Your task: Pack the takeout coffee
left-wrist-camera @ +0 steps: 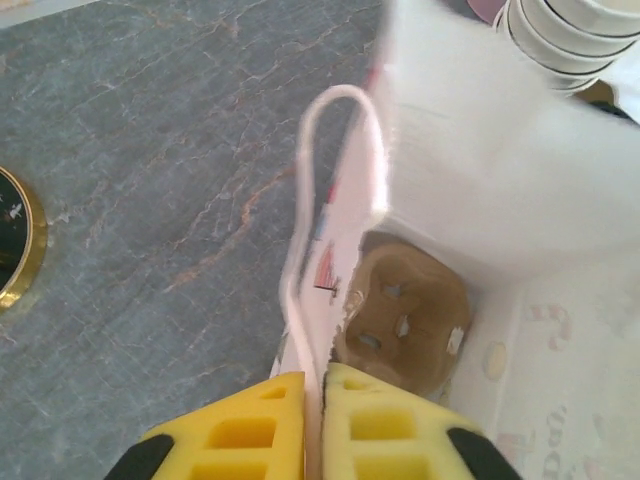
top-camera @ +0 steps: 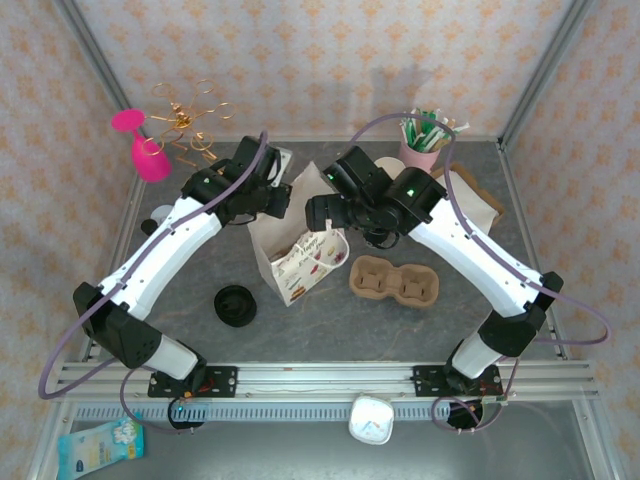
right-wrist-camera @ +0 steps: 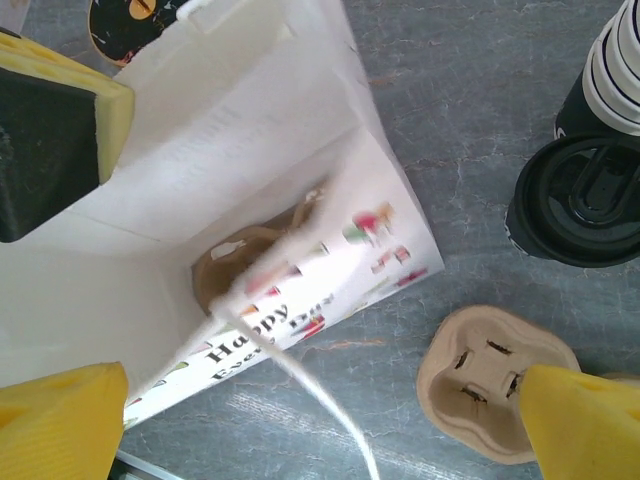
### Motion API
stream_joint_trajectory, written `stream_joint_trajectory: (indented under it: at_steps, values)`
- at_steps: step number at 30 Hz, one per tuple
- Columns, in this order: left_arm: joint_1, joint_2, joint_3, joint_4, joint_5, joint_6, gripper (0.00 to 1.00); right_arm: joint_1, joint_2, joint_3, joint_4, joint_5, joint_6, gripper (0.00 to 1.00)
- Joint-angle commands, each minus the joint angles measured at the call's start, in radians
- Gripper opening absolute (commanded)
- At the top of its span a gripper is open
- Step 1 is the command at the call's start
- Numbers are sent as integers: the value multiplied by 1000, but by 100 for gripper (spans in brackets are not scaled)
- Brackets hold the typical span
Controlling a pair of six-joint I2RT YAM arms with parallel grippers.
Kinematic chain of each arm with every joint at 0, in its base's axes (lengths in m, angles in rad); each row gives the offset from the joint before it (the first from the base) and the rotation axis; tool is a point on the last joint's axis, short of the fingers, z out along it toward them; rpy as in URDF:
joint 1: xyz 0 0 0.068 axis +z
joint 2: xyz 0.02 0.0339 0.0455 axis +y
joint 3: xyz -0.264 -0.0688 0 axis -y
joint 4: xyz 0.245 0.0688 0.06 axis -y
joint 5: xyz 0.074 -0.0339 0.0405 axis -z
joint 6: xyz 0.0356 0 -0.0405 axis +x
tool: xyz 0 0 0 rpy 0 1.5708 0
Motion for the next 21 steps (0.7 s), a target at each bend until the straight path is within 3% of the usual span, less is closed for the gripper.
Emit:
stream_joint_trajectory:
  at_steps: [1, 13, 19, 21]
  values:
    - [12, -57, -23, 8, -23, -107, 7, -11, 9, 10, -18, 42, -6, 100]
    - [27, -162, -113, 41, -104, -410, 6, -35, 55, 80, -13, 38, -29, 100]
    - [64, -229, -255, 177, -42, -553, 6, -52, 56, 66, -5, 31, -36, 100]
    - [74, -245, -270, 194, -45, -559, 14, -56, 57, 75, -10, 34, -36, 100]
